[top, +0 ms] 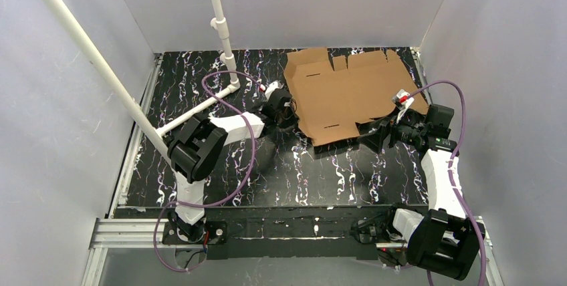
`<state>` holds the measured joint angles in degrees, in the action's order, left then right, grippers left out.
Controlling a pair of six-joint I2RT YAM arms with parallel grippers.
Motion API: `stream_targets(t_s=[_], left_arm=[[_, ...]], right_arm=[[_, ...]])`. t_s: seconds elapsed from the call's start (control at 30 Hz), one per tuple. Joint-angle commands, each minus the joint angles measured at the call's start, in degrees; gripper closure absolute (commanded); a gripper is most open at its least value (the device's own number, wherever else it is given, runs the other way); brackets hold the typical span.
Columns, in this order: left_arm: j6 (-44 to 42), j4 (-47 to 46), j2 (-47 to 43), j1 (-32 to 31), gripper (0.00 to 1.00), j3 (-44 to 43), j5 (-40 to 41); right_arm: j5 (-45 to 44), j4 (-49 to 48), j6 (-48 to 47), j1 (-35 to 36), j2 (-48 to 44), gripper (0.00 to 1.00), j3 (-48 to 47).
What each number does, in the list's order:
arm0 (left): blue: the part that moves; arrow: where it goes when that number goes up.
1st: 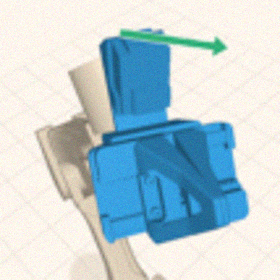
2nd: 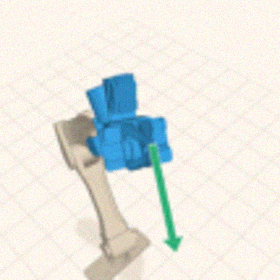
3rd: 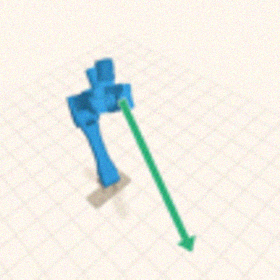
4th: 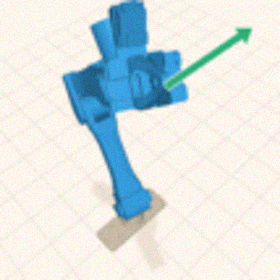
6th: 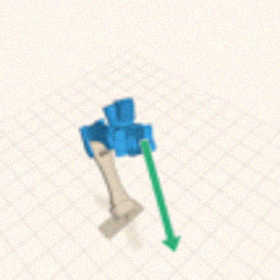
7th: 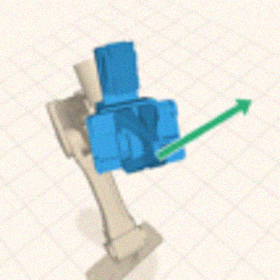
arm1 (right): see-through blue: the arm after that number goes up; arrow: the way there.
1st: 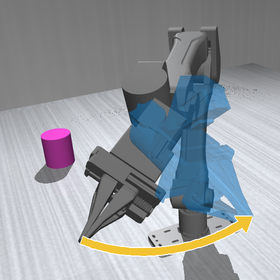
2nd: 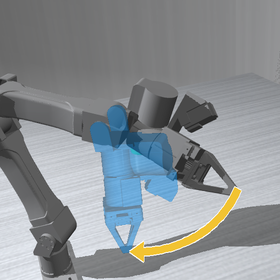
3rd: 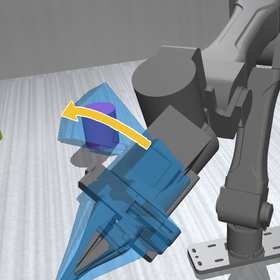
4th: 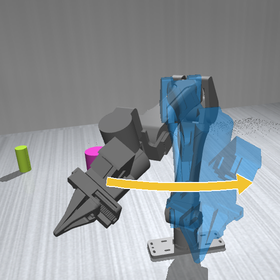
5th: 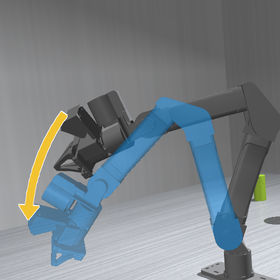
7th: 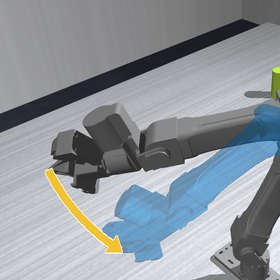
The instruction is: Fold the paper box
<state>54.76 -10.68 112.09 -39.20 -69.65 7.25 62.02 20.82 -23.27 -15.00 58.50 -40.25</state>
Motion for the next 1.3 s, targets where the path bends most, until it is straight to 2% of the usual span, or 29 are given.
stream_targets(t_s=[0.0,0.17,0.3,0.4,0.57,0.73,0.77,0.93,1.03,1.1,1.2,1.27], left_arm=[[-3.4,0.3,-7.3,-1.7,1.0,4.6,1.0],[-2.3,0.5,-17.5,-7.6,1.0,13.7,8.5],[3.9,0.5,-23.7,-13.1,1.0,21.4,13.4],[8.1,0.4,-24.6,-15.3,1.0,25.0,11.7],[8.3,0.5,-22.4,-17.8,1.0,25.1,9.2],[8.7,0.6,-23.2,-18.4,1.0,25.8,10.7],[8.4,0.8,-23.7,-18.4,0.97,25.9,11.4],[6.4,3.0,-25.9,-18.4,0.7,25.3,13.2],[4.0,8.0,-27.6,-18.4,0.53,23.5,13.5],[-0.1,13.2,-29.2,-18.1,0.42,21.7,12.7],[-7.8,18.0,-31.9,-16.8,0.31,20.1,8.1],[-11.5,19.4,-33.5,-15.3,0.27,19.8,3.4]], right_arm=[[2.1,0.8,-2.8,-0.3,-0.4,0.0,0.3],[2.1,3.4,-5.5,-0.4,-1.1,0.0,-0.3],[0.7,5.8,-7.8,-0.4,-1.9,0.0,-0.7],[-0.9,9.8,-10.5,-0.4,-1.8,0.0,-1.6],[-2.2,16.4,-15.2,-0.4,-0.1,0.0,-3.6],[-4.2,16.4,-15.1,-0.4,0.3,0.0,-4.4],[-4.9,16.4,-15.1,-0.4,0.6,0.0,-4.6],[-8.3,19.7,-17.8,-0.4,2.4,0.0,-7.0],[-10.3,23.1,-21.1,-0.4,3.7,0.0,-9.2],[-11.3,26.5,-24.5,-0.4,4.4,0.0,-10.6],[-12.6,31.2,-31.8,-0.4,5.5,0.0,-12.1],[-12.8,37.1,-41.7,-0.4,6.5,0.0,-13.4]])
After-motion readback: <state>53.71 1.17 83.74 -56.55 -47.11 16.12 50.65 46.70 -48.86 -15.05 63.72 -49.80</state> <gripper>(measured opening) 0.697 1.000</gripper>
